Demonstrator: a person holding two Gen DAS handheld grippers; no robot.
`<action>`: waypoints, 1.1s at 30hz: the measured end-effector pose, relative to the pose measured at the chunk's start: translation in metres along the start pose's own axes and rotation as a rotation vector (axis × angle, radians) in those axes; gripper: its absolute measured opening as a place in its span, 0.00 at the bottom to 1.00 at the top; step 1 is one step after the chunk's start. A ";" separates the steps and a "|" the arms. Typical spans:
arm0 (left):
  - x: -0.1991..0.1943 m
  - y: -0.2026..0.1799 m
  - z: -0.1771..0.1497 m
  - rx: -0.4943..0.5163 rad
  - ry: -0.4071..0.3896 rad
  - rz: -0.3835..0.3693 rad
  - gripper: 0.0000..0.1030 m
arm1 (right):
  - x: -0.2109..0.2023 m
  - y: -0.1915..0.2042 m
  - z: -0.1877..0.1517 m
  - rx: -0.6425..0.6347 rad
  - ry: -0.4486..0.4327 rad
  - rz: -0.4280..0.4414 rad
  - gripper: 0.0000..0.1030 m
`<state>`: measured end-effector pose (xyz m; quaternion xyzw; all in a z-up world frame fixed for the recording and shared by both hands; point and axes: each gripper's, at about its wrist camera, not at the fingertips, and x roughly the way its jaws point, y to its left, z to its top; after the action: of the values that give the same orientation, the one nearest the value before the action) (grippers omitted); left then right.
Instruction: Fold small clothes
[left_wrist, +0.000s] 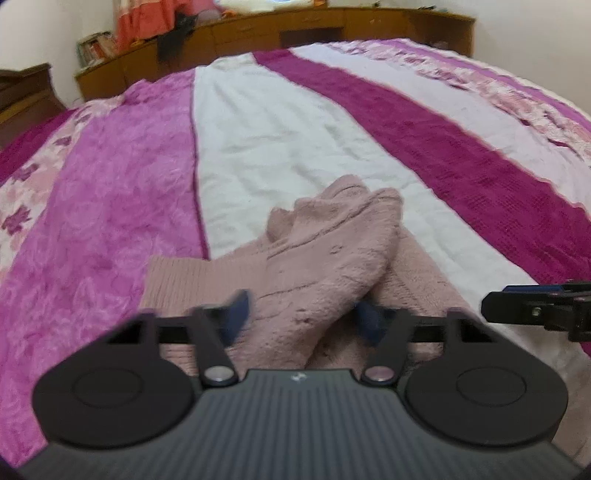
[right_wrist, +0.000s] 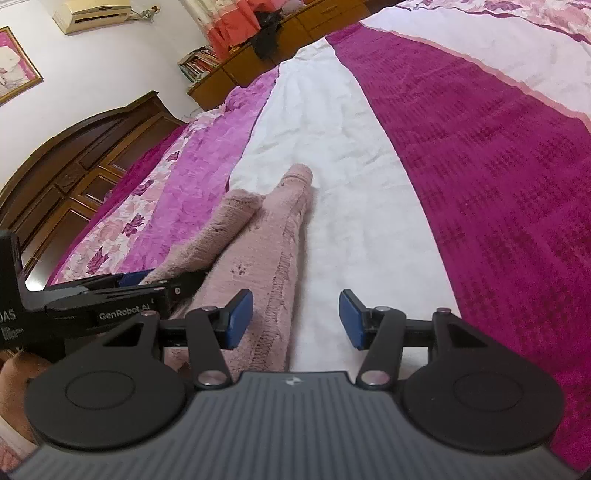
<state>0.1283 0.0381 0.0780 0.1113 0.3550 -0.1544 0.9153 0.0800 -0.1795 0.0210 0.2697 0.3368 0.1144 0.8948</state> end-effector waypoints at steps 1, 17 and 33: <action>0.000 0.001 0.000 -0.017 0.001 -0.022 0.14 | 0.001 0.000 0.000 0.001 0.002 -0.001 0.58; 0.000 0.130 -0.039 -0.579 0.007 0.053 0.15 | 0.018 0.026 -0.002 -0.081 0.009 0.077 0.58; 0.033 0.119 0.001 -0.422 0.002 0.113 0.66 | 0.023 0.035 -0.004 -0.114 0.013 0.075 0.58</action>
<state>0.1952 0.1419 0.0669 -0.0629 0.3735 -0.0249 0.9252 0.0936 -0.1402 0.0251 0.2301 0.3252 0.1686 0.9016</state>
